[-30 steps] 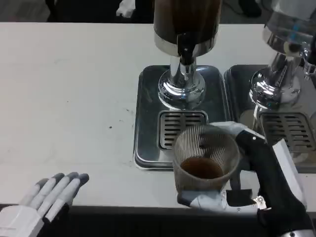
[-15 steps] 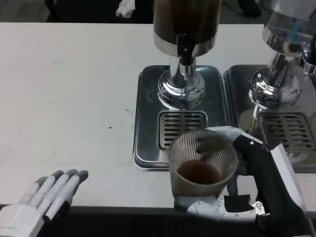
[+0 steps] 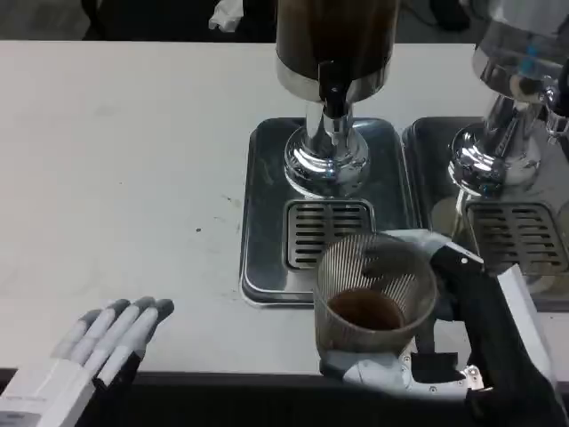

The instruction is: Grasp the cup under the faucet to collect the drink, then remove the cup.

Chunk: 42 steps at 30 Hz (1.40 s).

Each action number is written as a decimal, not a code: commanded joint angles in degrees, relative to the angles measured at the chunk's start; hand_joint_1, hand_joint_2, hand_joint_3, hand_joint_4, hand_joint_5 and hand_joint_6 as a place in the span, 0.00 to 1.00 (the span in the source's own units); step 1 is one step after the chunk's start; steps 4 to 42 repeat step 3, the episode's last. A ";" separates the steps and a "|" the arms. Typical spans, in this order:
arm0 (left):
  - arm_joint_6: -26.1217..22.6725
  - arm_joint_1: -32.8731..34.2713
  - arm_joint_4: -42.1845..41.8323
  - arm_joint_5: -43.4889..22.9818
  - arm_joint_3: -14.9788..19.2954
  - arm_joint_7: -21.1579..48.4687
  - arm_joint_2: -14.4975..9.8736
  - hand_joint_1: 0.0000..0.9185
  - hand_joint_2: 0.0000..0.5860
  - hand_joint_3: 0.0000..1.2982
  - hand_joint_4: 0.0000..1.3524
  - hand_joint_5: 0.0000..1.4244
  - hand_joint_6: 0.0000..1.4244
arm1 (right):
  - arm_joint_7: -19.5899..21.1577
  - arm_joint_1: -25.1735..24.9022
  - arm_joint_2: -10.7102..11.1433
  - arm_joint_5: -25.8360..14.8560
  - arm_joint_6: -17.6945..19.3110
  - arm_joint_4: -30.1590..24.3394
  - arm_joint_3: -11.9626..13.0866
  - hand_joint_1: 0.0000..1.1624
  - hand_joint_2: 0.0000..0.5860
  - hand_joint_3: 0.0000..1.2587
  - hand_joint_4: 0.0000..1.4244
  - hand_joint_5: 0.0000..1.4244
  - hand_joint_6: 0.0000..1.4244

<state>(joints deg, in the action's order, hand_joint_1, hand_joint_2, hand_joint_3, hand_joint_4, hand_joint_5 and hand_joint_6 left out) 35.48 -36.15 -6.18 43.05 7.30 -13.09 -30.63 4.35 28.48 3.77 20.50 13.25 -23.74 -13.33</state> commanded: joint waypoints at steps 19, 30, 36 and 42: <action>-0.91 -0.57 -1.35 -0.47 -0.14 0.58 -0.28 0.00 0.17 0.00 0.00 0.00 0.00 | 1.30 -0.82 -0.95 -1.06 3.03 0.08 -0.21 0.88 0.22 0.63 0.62 0.66 0.92; -0.91 -0.57 -1.35 -0.47 -0.14 0.58 -0.28 0.00 0.17 0.00 0.00 0.00 0.00 | 1.30 -0.82 -0.95 -1.06 3.03 0.08 -0.21 0.88 0.22 0.63 0.62 0.66 0.92; -0.91 -0.57 -1.35 -0.47 -0.14 0.58 -0.28 0.00 0.17 0.00 0.00 0.00 0.00 | 1.30 -0.82 -0.95 -1.06 3.03 0.08 -0.21 0.88 0.22 0.63 0.62 0.66 0.92; -0.91 -0.57 -1.35 -0.47 -0.14 0.58 -0.28 0.00 0.17 0.00 0.00 0.00 0.00 | 1.30 -0.82 -0.95 -1.06 3.03 0.08 -0.21 0.88 0.22 0.63 0.62 0.66 0.92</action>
